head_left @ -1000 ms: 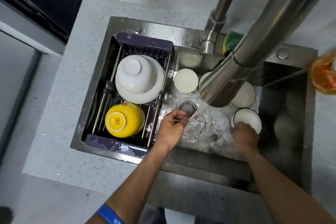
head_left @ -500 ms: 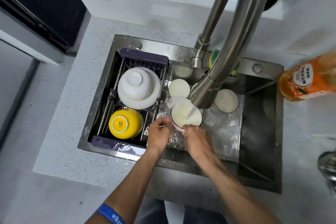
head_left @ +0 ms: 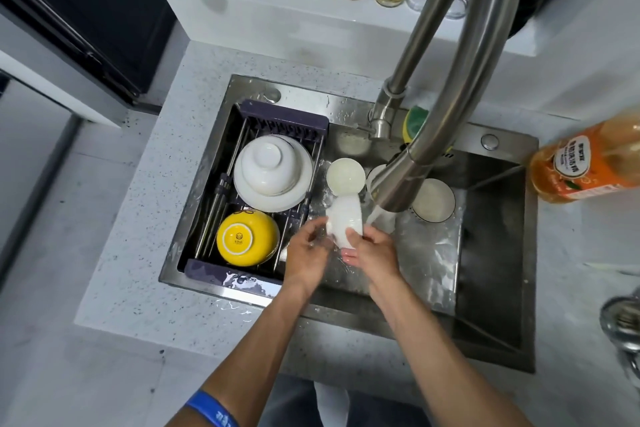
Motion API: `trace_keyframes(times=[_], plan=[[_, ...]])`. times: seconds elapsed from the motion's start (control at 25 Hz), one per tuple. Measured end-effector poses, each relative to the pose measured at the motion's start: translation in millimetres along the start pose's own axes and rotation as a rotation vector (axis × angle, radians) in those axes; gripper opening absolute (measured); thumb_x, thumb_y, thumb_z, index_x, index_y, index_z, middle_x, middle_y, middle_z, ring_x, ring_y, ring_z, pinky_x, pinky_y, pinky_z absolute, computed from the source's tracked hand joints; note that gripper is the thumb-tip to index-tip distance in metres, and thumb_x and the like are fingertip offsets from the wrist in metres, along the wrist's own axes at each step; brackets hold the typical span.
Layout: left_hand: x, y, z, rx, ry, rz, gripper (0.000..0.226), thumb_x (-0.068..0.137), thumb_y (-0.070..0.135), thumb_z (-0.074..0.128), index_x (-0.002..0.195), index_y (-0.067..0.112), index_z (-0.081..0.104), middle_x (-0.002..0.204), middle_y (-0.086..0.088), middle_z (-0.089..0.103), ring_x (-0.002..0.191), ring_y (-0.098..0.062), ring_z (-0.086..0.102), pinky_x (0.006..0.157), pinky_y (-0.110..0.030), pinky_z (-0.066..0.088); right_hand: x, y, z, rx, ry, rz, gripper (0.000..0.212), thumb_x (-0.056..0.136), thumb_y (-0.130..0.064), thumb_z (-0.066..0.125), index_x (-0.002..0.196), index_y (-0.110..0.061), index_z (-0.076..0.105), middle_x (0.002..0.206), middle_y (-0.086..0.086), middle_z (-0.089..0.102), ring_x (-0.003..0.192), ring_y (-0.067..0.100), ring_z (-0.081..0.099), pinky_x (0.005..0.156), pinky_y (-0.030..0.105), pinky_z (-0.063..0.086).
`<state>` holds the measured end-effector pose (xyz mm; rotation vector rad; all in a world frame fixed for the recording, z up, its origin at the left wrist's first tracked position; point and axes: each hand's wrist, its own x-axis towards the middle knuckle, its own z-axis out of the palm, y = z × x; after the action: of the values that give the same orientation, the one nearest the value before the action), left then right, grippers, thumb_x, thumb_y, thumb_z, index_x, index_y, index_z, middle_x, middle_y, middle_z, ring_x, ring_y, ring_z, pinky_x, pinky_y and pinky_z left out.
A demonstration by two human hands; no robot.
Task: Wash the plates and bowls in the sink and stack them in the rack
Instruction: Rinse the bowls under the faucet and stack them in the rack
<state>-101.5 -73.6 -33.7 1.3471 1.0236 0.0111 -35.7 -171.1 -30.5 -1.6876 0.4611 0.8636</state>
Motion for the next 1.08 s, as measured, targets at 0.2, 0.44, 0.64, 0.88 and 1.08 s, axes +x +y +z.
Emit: trace_keyframes(times=[0.2, 0.44, 0.64, 0.88, 1.08], plan=[[-1.8, 7.6, 8.9, 0.011, -0.064, 0.015, 0.042, 0.098, 0.008, 0.057, 0.137, 0.021, 0.054, 0.129, 0.005, 0.059, 0.108, 0.0, 0.057, 0.08, 0.0, 0.042, -12.9, -19.0, -14.5, 0.709, 0.019, 0.432, 0.018, 0.096, -0.014, 0.062, 0.112, -0.006, 0.058, 0.111, 0.017, 0.062, 0.088, 0.032, 0.066, 0.062, 0.041, 0.061], [-3.3, 15.2, 25.8, 0.006, -0.126, -0.018, 0.041, 0.1, 0.014, 0.055, 0.141, 0.02, 0.052, 0.133, 0.006, 0.055, 0.101, 0.007, 0.054, 0.073, 0.002, 0.042, -16.5, -23.0, -34.6, 0.755, 0.026, 0.426, 0.019, 0.097, -0.015, 0.059, 0.112, -0.004, 0.057, 0.111, 0.016, 0.063, 0.09, 0.031, 0.064, 0.066, 0.042, 0.06], [-0.7, 20.3, 37.8, -0.031, -0.143, -0.057, 0.034, 0.101, 0.012, 0.052, 0.134, 0.015, 0.057, 0.122, 0.003, 0.063, 0.095, 0.003, 0.058, 0.07, -0.001, 0.045, -18.8, -21.0, -41.2, 0.721, 0.018, 0.429, 0.012, 0.097, -0.014, 0.057, 0.104, -0.005, 0.058, 0.101, 0.015, 0.063, 0.086, 0.03, 0.063, 0.069, 0.041, 0.054], [5.6, 22.4, 38.9, -0.147, -0.108, -0.151, 0.027, 0.101, 0.019, 0.053, 0.125, 0.011, 0.063, 0.116, -0.002, 0.069, 0.104, -0.017, 0.063, 0.084, -0.018, 0.051, -16.1, -7.5, -38.8, -0.062, 0.014, -0.099, 0.015, 0.095, -0.016, 0.061, 0.108, -0.019, 0.069, 0.083, 0.002, 0.071, 0.07, 0.019, 0.062, 0.064, 0.034, 0.054], [13.2, 12.4, 16.8, -0.176, -0.045, -0.232, 0.036, 0.094, 0.034, 0.056, 0.125, 0.016, 0.065, 0.124, -0.001, 0.068, 0.118, -0.017, 0.06, 0.108, -0.04, 0.043, -25.3, 1.6, -48.3, -1.126, 0.036, -0.726, 0.019, 0.095, -0.017, 0.057, 0.111, -0.017, 0.066, 0.104, -0.002, 0.068, 0.093, 0.027, 0.059, 0.078, 0.036, 0.051]])
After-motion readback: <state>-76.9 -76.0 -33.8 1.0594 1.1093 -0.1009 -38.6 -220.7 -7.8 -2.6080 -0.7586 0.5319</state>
